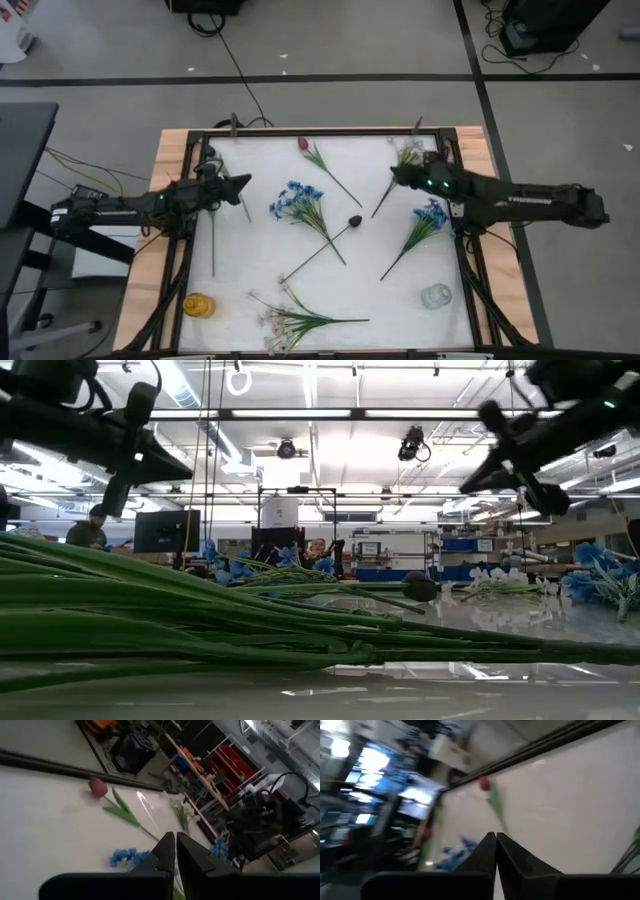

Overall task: Sort flowers into vase by color
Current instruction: Put the top white flowers into the transparent vase

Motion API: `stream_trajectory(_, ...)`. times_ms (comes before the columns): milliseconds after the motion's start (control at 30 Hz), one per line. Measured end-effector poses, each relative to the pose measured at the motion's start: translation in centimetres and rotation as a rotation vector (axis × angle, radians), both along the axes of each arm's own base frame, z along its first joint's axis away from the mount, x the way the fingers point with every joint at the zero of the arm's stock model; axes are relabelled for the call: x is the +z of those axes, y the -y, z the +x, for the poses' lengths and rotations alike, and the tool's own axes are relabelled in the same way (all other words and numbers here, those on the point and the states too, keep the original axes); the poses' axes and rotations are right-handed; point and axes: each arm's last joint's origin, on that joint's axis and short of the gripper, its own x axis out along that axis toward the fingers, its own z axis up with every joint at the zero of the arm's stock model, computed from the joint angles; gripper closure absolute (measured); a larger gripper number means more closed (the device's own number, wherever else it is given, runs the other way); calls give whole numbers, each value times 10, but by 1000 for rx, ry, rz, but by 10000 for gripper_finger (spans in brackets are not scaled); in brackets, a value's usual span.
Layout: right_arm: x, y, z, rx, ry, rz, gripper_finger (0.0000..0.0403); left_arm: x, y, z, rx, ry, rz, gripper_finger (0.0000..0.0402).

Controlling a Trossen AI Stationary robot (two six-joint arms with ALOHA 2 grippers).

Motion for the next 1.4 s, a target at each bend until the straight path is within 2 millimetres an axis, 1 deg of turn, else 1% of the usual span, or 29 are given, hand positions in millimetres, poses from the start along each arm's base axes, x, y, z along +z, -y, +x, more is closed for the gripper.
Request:
stream_trajectory(100,20,14,19,-19,-134,55,375,12,-1,3,-24,-13,37,377)
stream_trajectory(167,30,25,32,-21,-238,83,367,23,0,4,-44,-20,64,376)
stream_trajectory(267,37,44,47,-37,-387,173,350,41,0,3,-59,-75,99,376)
stream_trajectory(333,35,54,55,-59,-457,266,340,52,0,2,-67,-135,135,376)
stream_trajectory(400,26,60,61,-88,-515,351,333,61,0,-1,-67,-191,164,376)
stream_trajectory(500,5,65,68,-114,-591,463,328,67,-2,-4,-46,-259,166,376)
stream_trajectory(600,-13,70,72,-144,-677,524,324,67,-3,-6,-42,-298,173,368)
stream_trajectory(667,-24,73,74,-158,-731,545,321,64,-3,-6,-43,-327,171,351)
stream_trajectory(867,-52,81,77,-212,-829,631,312,54,-3,-9,-43,-428,124,277)
stream_trajectory(1000,-69,91,75,-275,-860,701,306,49,-3,-8,-45,-479,100,252)
stream_trajectory(1067,-76,95,74,-297,-867,740,304,48,-3,-7,-47,-489,99,248)
stream_trajectory(1200,-84,102,73,-317,-881,770,303,45,-4,-4,-49,-514,94,247)
stream_trajectory(1400,-90,105,73,-304,-916,742,310,43,-5,0,-48,-531,84,248)
